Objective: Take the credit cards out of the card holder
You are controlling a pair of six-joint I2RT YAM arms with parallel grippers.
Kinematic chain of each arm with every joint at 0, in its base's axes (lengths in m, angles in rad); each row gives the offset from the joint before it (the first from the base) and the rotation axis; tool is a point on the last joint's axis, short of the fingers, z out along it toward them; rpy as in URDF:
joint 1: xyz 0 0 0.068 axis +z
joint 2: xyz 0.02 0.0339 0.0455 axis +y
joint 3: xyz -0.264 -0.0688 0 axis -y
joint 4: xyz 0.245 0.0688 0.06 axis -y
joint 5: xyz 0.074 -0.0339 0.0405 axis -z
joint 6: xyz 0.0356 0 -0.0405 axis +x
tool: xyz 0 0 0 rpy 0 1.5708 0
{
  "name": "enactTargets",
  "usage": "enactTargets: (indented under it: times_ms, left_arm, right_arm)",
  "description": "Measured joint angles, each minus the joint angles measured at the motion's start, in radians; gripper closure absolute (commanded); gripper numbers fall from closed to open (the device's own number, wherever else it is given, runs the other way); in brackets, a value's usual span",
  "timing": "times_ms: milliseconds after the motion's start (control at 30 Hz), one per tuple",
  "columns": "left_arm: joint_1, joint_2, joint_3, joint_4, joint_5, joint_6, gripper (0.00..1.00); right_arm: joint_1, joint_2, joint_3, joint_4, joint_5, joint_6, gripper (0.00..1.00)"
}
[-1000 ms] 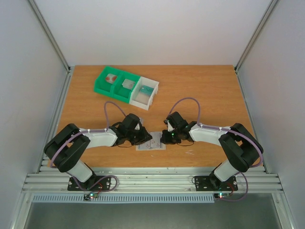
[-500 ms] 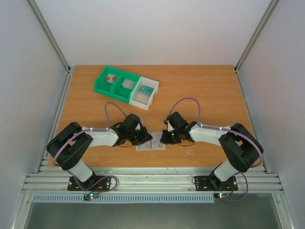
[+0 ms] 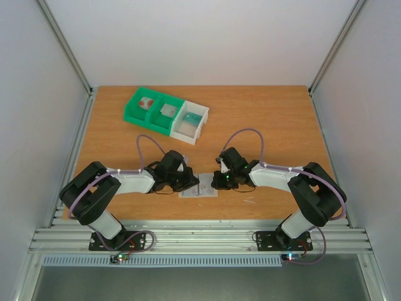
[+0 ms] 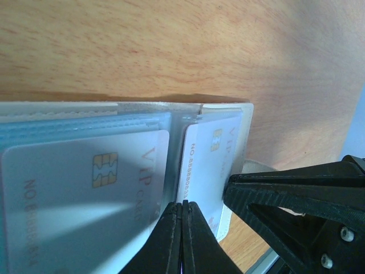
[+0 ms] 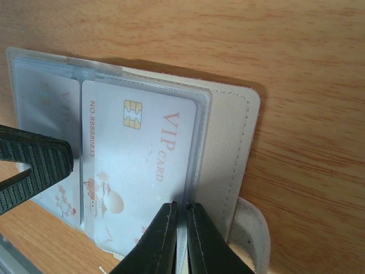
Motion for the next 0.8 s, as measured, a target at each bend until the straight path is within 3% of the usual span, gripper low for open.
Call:
enactTargets:
  times_ms: [233,367,500,800]
  left_arm:
    - [0.0,-0.028,-0.013,-0.002,-0.016,-0.003,0.98]
    - [0.0,-0.032,-0.013,-0.003,-0.02,0.001,0.83]
    - [0.0,-0.031,-0.013,-0.001,-0.022,0.002,0.79]
    - [0.0,-0.026,-0.013,-0.006,-0.027,0.007,0.77]
  right_arm:
    - [0.0,-0.001,-0.002,0.0,0.002,0.0,0.91]
    - [0.0,-0.003,-0.002,0.0,0.002,0.0,0.91]
    - [0.0,-0.009,-0.001,-0.008,0.002,0.0,0.9]
    - [-0.006,-0.037,0.023,-0.116,0.012,0.001,0.87]
